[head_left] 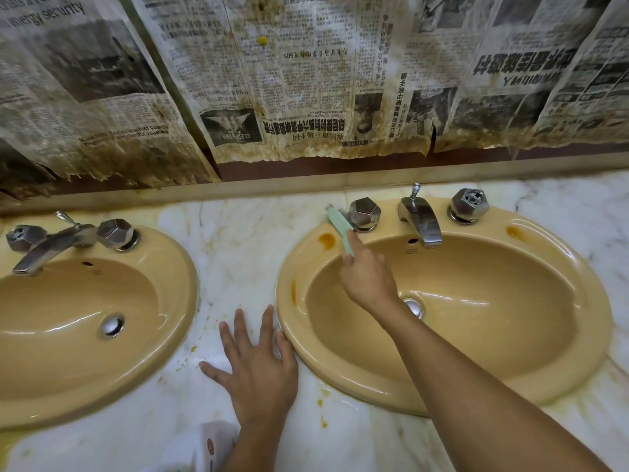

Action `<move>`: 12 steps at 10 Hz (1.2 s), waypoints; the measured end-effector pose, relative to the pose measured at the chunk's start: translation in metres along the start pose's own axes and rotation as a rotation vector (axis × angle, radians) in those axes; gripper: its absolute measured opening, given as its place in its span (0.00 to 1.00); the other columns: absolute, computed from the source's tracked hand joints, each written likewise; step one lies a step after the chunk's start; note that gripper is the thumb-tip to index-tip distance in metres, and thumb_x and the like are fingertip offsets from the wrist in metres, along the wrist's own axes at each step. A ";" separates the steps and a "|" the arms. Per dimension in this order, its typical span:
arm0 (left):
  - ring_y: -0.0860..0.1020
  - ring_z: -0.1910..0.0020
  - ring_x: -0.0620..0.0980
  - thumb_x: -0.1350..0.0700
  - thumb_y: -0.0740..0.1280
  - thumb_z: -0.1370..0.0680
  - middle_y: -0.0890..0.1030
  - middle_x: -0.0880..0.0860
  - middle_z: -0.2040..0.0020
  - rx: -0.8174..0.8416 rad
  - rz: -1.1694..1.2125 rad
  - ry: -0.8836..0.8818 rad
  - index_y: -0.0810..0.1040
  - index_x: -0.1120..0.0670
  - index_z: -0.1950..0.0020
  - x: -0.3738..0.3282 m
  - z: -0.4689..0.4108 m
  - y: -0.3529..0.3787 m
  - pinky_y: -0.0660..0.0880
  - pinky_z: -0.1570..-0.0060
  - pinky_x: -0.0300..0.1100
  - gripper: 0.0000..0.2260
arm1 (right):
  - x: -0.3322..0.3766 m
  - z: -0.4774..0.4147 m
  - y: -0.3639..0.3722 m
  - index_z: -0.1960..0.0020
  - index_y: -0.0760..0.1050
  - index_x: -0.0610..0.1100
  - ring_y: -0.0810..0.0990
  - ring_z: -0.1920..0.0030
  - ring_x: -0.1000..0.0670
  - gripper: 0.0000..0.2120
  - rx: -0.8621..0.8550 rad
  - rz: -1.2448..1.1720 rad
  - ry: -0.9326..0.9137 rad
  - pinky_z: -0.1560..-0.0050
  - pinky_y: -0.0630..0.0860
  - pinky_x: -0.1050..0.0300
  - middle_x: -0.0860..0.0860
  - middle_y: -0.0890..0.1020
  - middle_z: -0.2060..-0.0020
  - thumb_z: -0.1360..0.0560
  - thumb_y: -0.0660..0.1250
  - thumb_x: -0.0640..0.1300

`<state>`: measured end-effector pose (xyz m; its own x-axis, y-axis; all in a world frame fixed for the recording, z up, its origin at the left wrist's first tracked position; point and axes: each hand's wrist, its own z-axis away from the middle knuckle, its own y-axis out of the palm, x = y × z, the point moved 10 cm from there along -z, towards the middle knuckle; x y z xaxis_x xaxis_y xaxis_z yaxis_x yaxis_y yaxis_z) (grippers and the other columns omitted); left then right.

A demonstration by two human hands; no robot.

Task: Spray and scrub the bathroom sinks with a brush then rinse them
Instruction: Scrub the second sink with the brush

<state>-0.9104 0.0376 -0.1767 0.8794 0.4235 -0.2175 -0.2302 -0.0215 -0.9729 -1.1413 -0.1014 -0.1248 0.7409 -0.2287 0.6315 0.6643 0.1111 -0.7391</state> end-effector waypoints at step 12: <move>0.44 0.17 0.51 0.38 0.44 0.17 0.54 0.48 0.16 0.001 0.006 -0.016 0.57 0.33 0.19 0.001 0.000 0.000 0.46 0.28 0.75 0.25 | -0.020 -0.058 -0.093 0.52 0.74 0.39 0.74 0.74 0.45 0.06 0.146 0.089 0.217 0.74 0.71 0.59 0.42 0.77 0.66 0.22 0.58 0.34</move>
<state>-0.9091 0.0378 -0.1773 0.8712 0.4377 -0.2225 -0.2363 -0.0235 -0.9714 -1.2241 -0.1635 -0.0823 0.7688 -0.4117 0.4893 0.6166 0.2745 -0.7379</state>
